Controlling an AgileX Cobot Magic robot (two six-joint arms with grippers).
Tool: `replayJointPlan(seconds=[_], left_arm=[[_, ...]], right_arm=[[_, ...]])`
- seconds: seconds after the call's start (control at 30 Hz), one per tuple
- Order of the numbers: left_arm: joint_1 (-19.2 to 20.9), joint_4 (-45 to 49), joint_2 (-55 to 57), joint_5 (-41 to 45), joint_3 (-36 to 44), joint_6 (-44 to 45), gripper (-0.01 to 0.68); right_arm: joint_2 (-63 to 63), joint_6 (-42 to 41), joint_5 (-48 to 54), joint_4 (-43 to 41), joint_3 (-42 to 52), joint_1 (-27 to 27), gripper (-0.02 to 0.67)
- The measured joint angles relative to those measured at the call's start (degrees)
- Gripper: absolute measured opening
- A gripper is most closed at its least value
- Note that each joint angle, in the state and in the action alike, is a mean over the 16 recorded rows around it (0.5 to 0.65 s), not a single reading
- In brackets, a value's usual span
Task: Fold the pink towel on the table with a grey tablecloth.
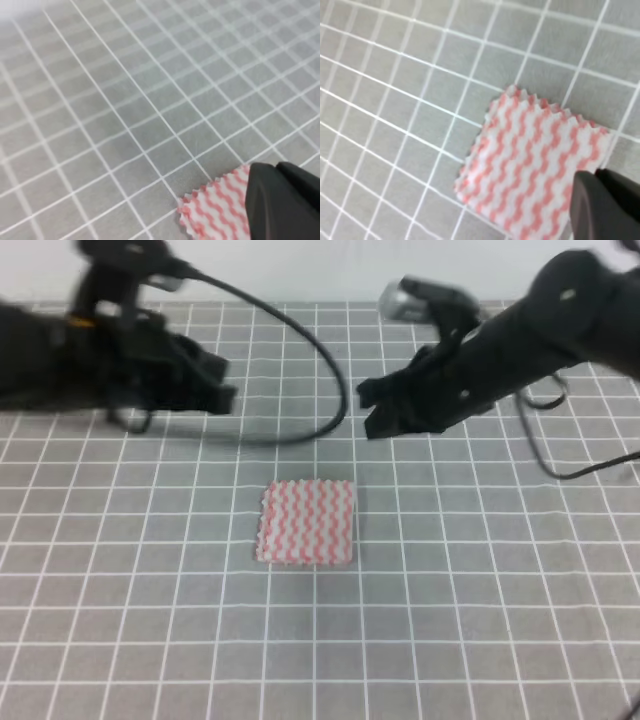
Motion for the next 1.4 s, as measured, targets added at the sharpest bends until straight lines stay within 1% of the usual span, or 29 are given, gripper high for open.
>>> replayJointPlan(seconds=[0.2,0.4,0.57,0.73,0.9,1.07,1.23,1.4], left_arm=[[0.0,-0.2,-18.6,-4.7,12.4,-0.7,-0.003],[0.0,-0.2,-39.3,-7.4,24.8,-1.4,-0.003],[0.0,0.5,-55.6,-7.2,33.2,-2.9,-0.004],[0.0,2.3,-67.3,-5.5,39.4,-6.1,-0.004],[0.0,3.2,-73.1,-4.1,44.4,-9.3,-0.004],[0.0,2.4,-74.2,-5.7,50.1,-10.7,-0.004],[0.0,-0.2,-74.2,-11.5,57.1,-9.2,-0.004],[0.0,-2.5,-74.3,-18.0,63.6,-7.3,-0.004]], right_arm=[[-11.6,-0.2,-2.9,-0.6,8.3,0.0,-0.015],[-24.3,-0.4,-5.7,-0.4,18.8,0.0,-0.015],[-34.3,-0.3,-6.9,-0.1,27.5,0.0,-0.015],[-45.0,-0.2,-8.1,0.2,36.0,0.0,-0.015],[-56.4,-0.4,-9.4,0.3,43.9,0.0,-0.015],[-67.9,-1.3,-13.5,0.6,52.0,0.0,-0.015],[-77.8,-4.5,-19.5,2.5,60.4,0.0,-0.015],[-84.4,-8.9,-26.4,5.6,68.2,0.0,-0.015]])
